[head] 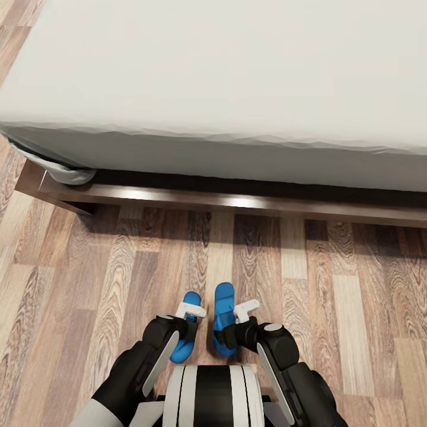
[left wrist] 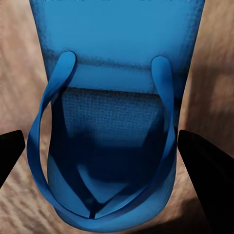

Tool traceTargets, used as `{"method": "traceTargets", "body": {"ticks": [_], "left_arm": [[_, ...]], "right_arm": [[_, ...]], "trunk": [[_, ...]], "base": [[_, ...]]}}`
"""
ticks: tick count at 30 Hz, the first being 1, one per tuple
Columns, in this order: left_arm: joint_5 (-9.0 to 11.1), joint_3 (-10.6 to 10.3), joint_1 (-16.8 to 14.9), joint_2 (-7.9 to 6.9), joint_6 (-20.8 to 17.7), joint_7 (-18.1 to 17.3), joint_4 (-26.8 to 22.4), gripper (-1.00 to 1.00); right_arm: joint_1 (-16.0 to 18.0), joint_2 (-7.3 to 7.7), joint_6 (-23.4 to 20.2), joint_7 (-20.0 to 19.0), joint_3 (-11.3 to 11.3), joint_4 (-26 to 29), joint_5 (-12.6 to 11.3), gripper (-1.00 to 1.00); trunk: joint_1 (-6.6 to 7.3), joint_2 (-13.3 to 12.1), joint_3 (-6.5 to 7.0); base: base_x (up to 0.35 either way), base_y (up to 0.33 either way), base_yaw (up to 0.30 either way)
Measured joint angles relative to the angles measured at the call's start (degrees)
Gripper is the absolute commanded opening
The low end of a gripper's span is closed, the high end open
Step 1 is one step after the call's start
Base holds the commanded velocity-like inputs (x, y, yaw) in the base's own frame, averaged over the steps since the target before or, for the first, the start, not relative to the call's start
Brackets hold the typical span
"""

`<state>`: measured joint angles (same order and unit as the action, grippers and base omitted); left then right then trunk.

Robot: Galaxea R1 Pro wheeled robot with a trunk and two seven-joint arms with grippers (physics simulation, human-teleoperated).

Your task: In the bedroom, move the book from the bed onto either nightstand, and place the two sandals side by side next to the bed.

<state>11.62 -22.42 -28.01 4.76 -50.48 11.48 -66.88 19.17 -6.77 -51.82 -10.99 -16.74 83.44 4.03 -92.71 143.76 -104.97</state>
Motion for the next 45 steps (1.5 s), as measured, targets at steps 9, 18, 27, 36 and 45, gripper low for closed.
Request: {"method": "traceTargets", "body": {"ticks": [9, 18, 27, 36, 45], "left_arm": [[-0.1, 0.0, 0.01, 0.07, -0.02, 0.22, -0.04, -1.0], [-0.09, 0.0, 0.03, 0.08, -0.04, 0.26, -0.04, -1.0], [-0.15, 0.0, 0.0, 0.16, -0.04, 0.3, -0.04, -1.0], [0.0, 0.0, 0.0, 0.17, -0.1, 0.4, -0.06, -1.0], [0.06, 0.0, 0.0, 0.17, -0.13, 0.44, -0.12, -1.0]], "right_arm": [[0.56, 0.01, -0.41, 0.11, 0.51, 0.15, 0.01, -1.0], [1.57, -0.1, -0.66, 0.41, 0.71, 0.09, 0.06, -1.0], [2.76, -0.78, -0.73, 3.85, 0.72, 0.01, -0.09, -1.0], [4.07, -1.26, -0.74, 5.17, 0.71, -0.42, -0.13, -1.0], [5.07, -1.79, -0.81, 7.07, 0.72, -0.67, -0.18, -1.0]], "trunk": [[0.0, 0.0, 0.0], [0.0, 0.0, 0.0], [0.0, 0.0, 0.0], [0.0, 0.0, 0.0], [0.0, 0.0, 0.0]], "base": [[0.0, 0.0, 0.0], [0.0, 0.0, 0.0], [0.0, 0.0, 0.0], [0.0, 0.0, 0.0], [0.0, 0.0, 0.0]]}}
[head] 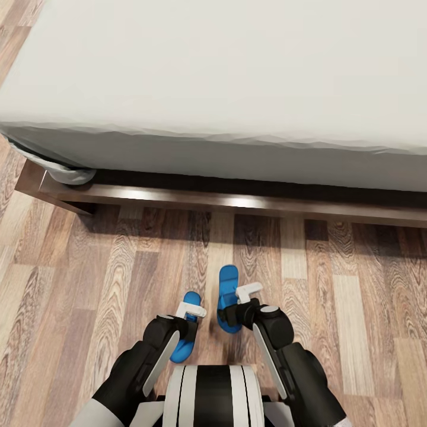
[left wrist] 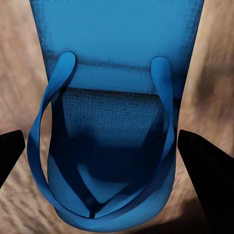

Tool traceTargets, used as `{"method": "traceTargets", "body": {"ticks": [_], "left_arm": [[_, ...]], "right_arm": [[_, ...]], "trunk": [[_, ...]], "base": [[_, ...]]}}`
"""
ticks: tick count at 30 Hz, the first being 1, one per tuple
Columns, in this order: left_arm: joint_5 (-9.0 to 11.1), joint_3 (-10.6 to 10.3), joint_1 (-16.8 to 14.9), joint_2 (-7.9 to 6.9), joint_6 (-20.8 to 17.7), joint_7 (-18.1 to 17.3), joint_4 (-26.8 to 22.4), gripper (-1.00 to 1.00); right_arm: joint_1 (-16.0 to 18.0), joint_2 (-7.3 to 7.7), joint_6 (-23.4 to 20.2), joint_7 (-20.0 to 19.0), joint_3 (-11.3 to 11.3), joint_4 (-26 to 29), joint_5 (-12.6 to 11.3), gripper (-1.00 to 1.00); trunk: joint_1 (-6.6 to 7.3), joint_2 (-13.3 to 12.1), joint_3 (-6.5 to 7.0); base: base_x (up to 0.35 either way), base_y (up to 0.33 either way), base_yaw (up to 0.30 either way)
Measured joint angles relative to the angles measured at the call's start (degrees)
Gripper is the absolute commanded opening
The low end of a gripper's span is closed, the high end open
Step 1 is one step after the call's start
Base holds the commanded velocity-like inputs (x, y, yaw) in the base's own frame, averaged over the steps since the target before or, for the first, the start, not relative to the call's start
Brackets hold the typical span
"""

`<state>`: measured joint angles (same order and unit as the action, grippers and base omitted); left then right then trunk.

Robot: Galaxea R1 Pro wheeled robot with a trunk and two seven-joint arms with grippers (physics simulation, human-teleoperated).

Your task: In the bedroom, move the book from the bed onto either nightstand, and place the two sandals side by side next to the bed.

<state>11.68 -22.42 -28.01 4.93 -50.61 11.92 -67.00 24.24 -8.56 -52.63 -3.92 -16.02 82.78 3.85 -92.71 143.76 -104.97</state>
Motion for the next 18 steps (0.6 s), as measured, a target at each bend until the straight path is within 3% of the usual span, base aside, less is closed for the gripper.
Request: {"method": "traceTargets", "body": {"ticks": [18], "left_arm": [[-0.04, 0.0, 0.0, 0.0, -0.01, 0.01, -0.01, -1.0]], "right_arm": [[2.01, -0.87, -0.37, 3.51, -0.02, -0.68, 0.02, -1.0]], "trunk": [[0.0, 0.0, 0.0]], "base": [[0.0, 0.0, 0.0]]}}
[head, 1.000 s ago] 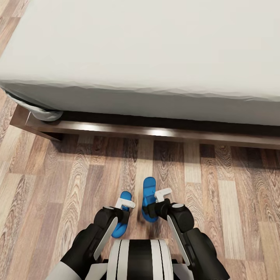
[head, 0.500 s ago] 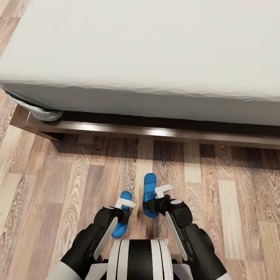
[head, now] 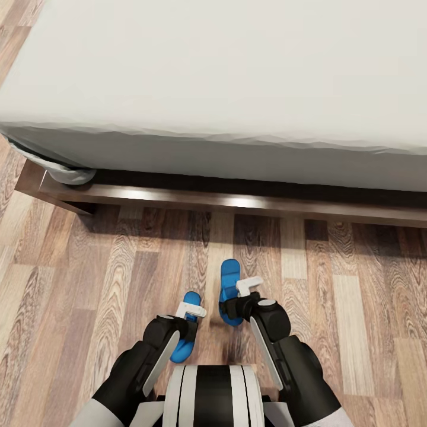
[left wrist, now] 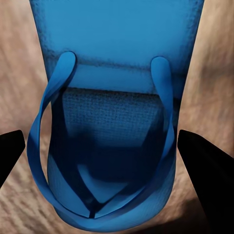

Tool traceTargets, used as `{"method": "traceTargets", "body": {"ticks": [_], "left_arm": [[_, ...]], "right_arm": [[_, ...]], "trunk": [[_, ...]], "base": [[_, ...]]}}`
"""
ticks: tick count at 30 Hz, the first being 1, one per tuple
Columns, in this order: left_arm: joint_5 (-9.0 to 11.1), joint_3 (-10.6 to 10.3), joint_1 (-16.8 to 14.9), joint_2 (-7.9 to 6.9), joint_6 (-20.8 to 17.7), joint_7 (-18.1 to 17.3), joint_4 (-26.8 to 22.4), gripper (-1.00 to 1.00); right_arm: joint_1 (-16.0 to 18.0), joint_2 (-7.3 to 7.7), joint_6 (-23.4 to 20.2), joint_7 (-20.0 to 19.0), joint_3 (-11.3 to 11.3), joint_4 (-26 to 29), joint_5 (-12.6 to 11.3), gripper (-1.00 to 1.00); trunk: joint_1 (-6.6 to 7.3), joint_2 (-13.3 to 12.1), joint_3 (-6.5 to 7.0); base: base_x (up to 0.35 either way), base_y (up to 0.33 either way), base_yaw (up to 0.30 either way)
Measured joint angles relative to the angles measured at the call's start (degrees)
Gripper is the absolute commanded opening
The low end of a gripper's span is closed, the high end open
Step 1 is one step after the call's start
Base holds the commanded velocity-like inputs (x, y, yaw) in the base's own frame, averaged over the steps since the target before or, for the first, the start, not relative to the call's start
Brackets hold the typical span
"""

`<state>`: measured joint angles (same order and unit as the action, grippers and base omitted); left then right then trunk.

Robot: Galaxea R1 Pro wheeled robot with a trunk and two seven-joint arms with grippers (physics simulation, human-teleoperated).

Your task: In the bedroom, move the book from the bed onto either nightstand, and place the two sandals side by side next to the bed.

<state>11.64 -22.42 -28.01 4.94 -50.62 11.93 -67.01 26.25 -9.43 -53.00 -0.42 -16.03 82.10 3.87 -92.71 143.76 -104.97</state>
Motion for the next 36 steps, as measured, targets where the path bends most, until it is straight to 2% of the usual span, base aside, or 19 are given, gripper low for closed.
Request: {"method": "traceTargets", "body": {"ticks": [10, 17, 30, 36], "left_arm": [[0.05, 0.0, 0.0, 0.0, 0.0, 0.0, 0.0, -1.0], [0.06, 0.0, 0.0, 0.0, 0.0, 0.0, 0.0, -1.0], [0.07, 0.0, 0.02, 0.03, 0.0, 0.0, 0.0, -1.0], [0.06, 0.0, 0.01, 0.06, 0.0, 0.0, 0.0, -1.0]], "right_arm": [[2.17, -0.02, -2.92, 0.09, 0.01, -1.57, 0.08, -1.0], [3.62, 0.02, -3.27, 0.06, 0.01, -3.51, 0.08, -1.0], [7.77, 0.08, -3.02, 0.04, 0.13, -10.61, 0.05, -1.0], [8.55, 0.11, -3.0, 0.04, 0.17, -11.74, 0.09, -1.0]], "trunk": [[0.0, 0.0, 0.0], [0.0, 0.0, 0.0], [0.0, 0.0, 0.0], [0.0, 0.0, 0.0]], "base": [[0.0, 0.0, 0.0], [0.0, 0.0, 0.0], [0.0, 0.0, 0.0], [0.0, 0.0, 0.0]]}}
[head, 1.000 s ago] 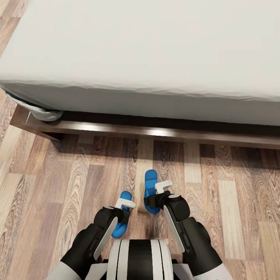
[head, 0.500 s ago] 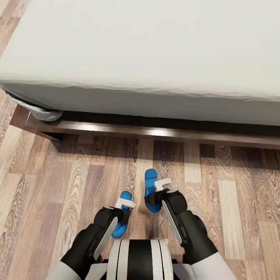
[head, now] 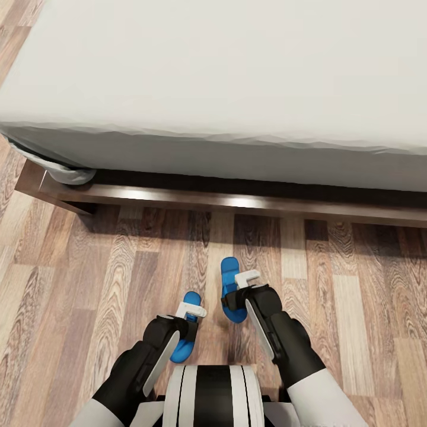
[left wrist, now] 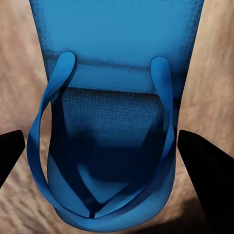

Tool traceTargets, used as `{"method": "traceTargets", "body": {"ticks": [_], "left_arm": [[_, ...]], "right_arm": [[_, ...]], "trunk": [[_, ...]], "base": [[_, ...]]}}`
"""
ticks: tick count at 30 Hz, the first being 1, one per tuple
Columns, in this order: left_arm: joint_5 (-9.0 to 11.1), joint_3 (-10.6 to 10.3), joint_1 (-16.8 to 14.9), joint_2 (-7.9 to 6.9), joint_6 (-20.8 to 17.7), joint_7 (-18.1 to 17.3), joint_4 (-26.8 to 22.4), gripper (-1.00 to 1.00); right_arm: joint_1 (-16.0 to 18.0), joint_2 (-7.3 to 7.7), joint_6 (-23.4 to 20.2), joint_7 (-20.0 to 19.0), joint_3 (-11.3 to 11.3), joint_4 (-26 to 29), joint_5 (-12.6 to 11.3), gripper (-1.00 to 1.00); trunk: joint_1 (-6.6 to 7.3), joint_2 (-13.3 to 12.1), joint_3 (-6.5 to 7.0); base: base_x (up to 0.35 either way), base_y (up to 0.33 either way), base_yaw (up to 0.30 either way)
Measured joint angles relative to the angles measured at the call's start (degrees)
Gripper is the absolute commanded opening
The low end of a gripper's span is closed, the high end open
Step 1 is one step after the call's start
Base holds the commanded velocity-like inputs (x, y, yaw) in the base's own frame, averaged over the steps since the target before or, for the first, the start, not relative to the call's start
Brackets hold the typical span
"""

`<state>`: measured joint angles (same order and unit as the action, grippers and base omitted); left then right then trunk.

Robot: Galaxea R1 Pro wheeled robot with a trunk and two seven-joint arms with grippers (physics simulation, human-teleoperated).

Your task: In the bedroom, move the book from the bed onto either nightstand, and place the two sandals side by side next to the bed.

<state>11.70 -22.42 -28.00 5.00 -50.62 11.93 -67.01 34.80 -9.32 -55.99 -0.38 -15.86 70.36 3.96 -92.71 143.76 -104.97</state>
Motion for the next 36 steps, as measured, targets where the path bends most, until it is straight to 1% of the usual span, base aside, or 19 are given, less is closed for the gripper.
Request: {"method": "traceTargets", "body": {"ticks": [11, 17, 36], "left_arm": [[-0.01, 0.0, 0.0, 0.02, 0.0, 0.0, -0.05, -1.0], [0.0, -0.03, 0.01, 0.03, 0.0, 0.0, -0.14, -1.0], [0.09, -0.01, 0.02, 0.0, -0.08, 0.01, -0.34, -1.0]], "right_arm": [[1.69, 0.01, 0.2, 0.01, 1.28, -2.83, 0.04, -1.0], [2.48, 0.01, 0.55, 0.03, 1.54, -4.57, 0.0, -1.0], [2.81, -0.05, 1.41, 0.27, 1.6, -5.23, -0.08, -1.0]], "trunk": [[0.0, 0.0, 0.0], [0.0, 0.0, 0.0], [0.0, 0.0, 0.0]], "base": [[0.0, 0.0, 0.0], [0.0, 0.0, 0.0], [0.0, 0.0, 0.0]]}}
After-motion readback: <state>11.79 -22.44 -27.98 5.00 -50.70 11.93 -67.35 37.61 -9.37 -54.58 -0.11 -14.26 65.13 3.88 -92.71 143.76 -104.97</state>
